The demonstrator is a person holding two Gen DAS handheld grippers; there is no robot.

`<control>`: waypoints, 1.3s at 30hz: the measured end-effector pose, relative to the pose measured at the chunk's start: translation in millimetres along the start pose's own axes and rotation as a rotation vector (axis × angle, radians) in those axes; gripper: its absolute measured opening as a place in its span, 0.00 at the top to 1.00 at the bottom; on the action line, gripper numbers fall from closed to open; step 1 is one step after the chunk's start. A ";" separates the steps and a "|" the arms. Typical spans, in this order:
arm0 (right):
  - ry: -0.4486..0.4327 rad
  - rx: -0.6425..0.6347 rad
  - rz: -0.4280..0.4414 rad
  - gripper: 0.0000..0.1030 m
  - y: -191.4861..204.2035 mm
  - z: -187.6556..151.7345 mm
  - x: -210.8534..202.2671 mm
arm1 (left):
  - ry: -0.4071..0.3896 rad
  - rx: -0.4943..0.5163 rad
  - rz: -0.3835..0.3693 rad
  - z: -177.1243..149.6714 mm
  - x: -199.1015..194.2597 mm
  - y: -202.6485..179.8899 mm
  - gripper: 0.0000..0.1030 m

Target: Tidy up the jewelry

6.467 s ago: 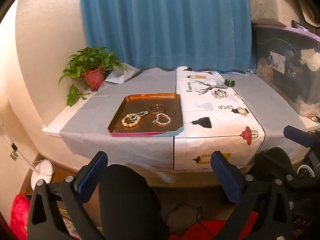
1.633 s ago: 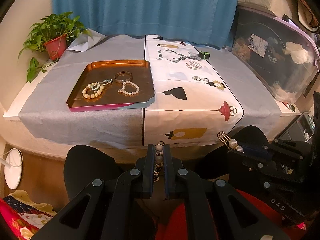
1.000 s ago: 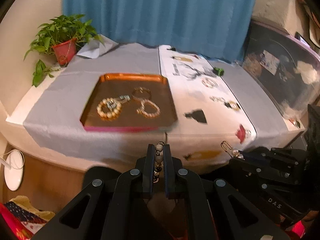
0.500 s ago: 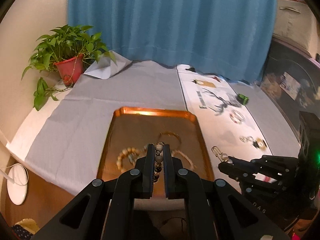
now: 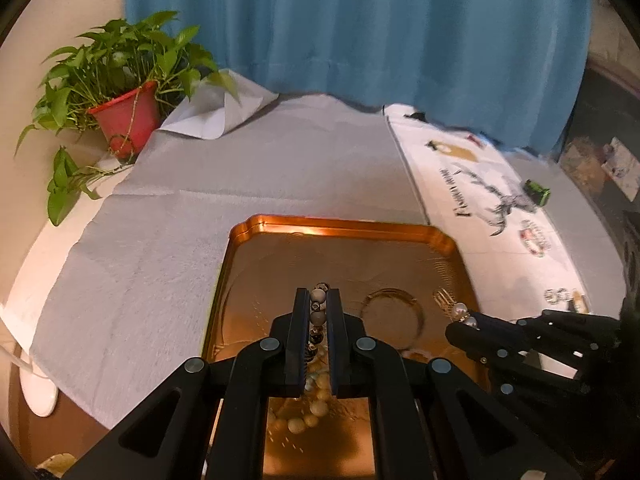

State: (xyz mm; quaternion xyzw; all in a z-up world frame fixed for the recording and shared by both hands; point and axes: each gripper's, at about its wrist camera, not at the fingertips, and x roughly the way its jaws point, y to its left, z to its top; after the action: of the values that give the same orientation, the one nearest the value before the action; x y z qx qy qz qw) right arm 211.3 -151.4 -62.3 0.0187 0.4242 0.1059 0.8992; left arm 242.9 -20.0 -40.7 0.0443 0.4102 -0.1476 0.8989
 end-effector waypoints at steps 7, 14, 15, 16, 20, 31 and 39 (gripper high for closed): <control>0.085 -0.013 -0.058 0.38 -5.2 -7.1 24.1 | 0.074 -0.001 0.128 -14.2 20.6 5.3 0.09; 0.046 -0.005 -0.061 0.32 -0.4 -40.7 -27.8 | 0.089 -0.014 0.145 -55.1 -31.7 -5.7 0.08; 0.032 0.008 -0.050 0.31 1.3 -49.7 -43.9 | 0.082 -0.015 0.147 -61.2 -41.2 -8.5 0.08; 0.018 0.016 -0.048 0.31 3.4 -58.2 -58.5 | 0.074 -0.017 0.149 -69.0 -52.1 -12.5 0.07; -0.022 0.026 -0.061 0.27 12.7 -92.8 -111.0 | 0.062 -0.013 0.133 -106.8 -95.9 -36.7 0.05; -0.121 -0.033 -0.101 0.22 41.6 -174.8 -213.5 | 0.031 0.025 0.133 -178.7 -179.0 -84.9 0.05; -0.146 -0.044 -0.111 0.22 47.4 -197.8 -233.7 | -0.032 0.029 0.172 -193.3 -211.4 -96.5 0.05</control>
State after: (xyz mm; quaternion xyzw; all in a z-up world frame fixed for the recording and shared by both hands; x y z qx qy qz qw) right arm -92.9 -164.4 -5.6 -0.0169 0.3553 0.0635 0.9324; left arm -57.3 -24.7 -5.5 0.0898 0.3881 -0.0766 0.9140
